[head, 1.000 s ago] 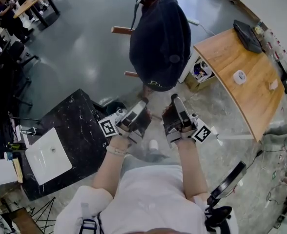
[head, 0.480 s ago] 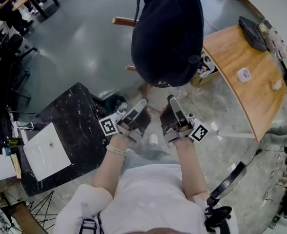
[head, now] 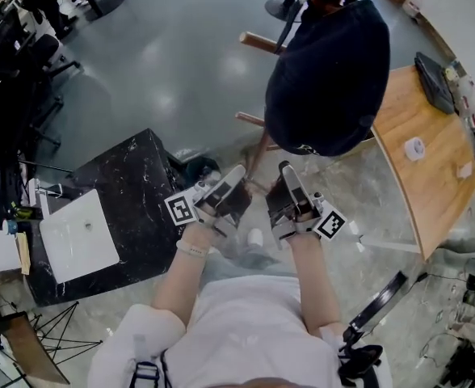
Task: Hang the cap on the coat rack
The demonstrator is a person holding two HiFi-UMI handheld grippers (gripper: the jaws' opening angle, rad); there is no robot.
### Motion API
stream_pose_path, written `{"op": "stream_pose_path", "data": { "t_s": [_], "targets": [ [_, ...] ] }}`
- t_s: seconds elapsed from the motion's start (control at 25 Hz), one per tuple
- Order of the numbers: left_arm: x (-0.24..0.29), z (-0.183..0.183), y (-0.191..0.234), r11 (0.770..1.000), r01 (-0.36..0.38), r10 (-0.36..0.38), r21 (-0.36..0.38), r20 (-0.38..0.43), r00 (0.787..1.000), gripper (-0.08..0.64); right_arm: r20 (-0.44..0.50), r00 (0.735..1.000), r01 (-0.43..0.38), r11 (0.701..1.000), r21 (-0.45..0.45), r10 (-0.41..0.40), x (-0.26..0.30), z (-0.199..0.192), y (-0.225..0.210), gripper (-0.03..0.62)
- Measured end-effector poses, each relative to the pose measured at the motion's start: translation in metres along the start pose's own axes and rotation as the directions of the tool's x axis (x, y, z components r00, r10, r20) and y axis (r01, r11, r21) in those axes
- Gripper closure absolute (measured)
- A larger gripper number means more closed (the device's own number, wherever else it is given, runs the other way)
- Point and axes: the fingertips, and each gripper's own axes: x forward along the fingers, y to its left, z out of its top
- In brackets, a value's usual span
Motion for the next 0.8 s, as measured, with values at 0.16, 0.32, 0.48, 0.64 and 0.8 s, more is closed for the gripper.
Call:
{"op": "stream_pose_path", "data": {
  "t_s": [0.16,0.32,0.48,0.64,0.8],
  "targets": [
    [-0.01,0.023,-0.018,0.999,-0.006,0.004,0.049,0.047,0.999,0.551,-0.055,0.998,-0.023,0.999,0.025,0.025,0.023,-0.019,0.002,0.514],
    [-0.024,0.047,-0.041,0.994,-0.012,0.002,0.104,0.096,0.995,0.551,-0.112,0.992,-0.053,0.997,0.056,0.059,0.05,-0.042,0.007,0.514],
    [-0.037,0.069,-0.065,0.986,-0.024,0.001,0.166,0.138,0.99,0.551,-0.17,0.98,-0.087,0.992,0.088,0.101,0.077,-0.065,0.014,0.514],
    [-0.057,0.087,-0.091,0.974,-0.04,-0.004,0.225,0.193,0.981,0.551,-0.226,0.963,-0.122,0.984,0.13,0.149,0.103,-0.094,0.022,0.514],
    [-0.082,0.106,-0.121,0.955,-0.071,-0.006,0.289,0.256,0.967,0.551,-0.287,0.937,-0.151,0.973,0.177,0.198,0.13,-0.127,0.031,0.514]
  ]
}}
